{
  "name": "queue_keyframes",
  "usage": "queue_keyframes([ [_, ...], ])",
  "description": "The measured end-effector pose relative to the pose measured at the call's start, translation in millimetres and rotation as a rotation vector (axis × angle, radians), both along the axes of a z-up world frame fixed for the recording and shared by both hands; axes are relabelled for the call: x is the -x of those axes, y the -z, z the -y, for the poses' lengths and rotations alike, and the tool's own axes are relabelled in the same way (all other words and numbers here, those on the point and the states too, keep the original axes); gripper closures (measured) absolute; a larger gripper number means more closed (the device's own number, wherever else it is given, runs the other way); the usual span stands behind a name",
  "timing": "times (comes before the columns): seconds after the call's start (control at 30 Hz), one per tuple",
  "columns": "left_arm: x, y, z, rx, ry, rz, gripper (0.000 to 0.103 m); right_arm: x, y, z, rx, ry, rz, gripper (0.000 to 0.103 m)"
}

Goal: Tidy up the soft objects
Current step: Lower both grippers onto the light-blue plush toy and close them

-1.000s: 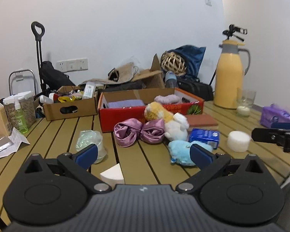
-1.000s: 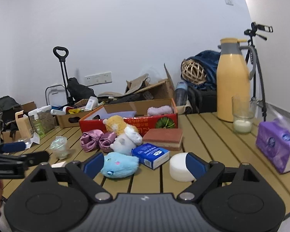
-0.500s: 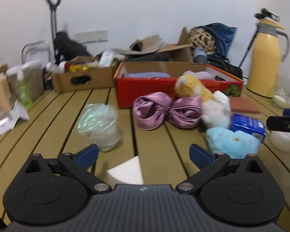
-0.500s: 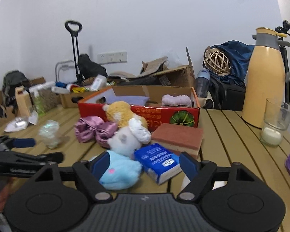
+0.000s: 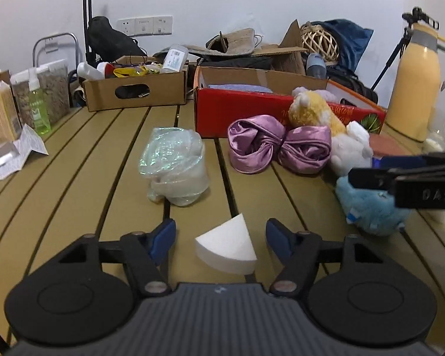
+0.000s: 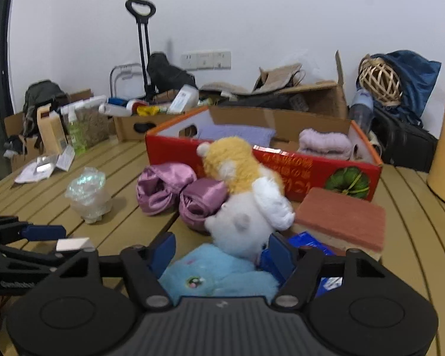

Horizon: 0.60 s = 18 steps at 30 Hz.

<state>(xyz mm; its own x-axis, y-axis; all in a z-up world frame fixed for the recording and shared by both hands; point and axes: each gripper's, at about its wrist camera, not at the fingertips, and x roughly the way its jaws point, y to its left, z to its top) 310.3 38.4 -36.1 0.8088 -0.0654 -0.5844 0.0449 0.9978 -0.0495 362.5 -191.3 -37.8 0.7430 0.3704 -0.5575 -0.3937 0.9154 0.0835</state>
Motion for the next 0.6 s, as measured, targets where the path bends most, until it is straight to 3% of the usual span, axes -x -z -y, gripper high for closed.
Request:
queue_keyframes([
  [0.13, -2, 0, -1, 0.009, -0.001, -0.020, 0.032, -3, 2, 2, -0.017, 0.017, -0.013, 0.038],
  [0.27, 5, -8, 4, -0.003, -0.008, 0.060, 0.029, 5, -1, 4, -0.006, 0.005, -0.025, 0.039],
  [0.33, 5, -12, 10, 0.027, 0.035, 0.068, 0.030, 12, -1, 9, 0.000, 0.020, -0.031, 0.040],
  [0.6, -8, -16, 53, 0.150, 0.224, 0.004, 0.037, 30, 7, 55, -0.211, 0.080, -0.110, 0.042],
])
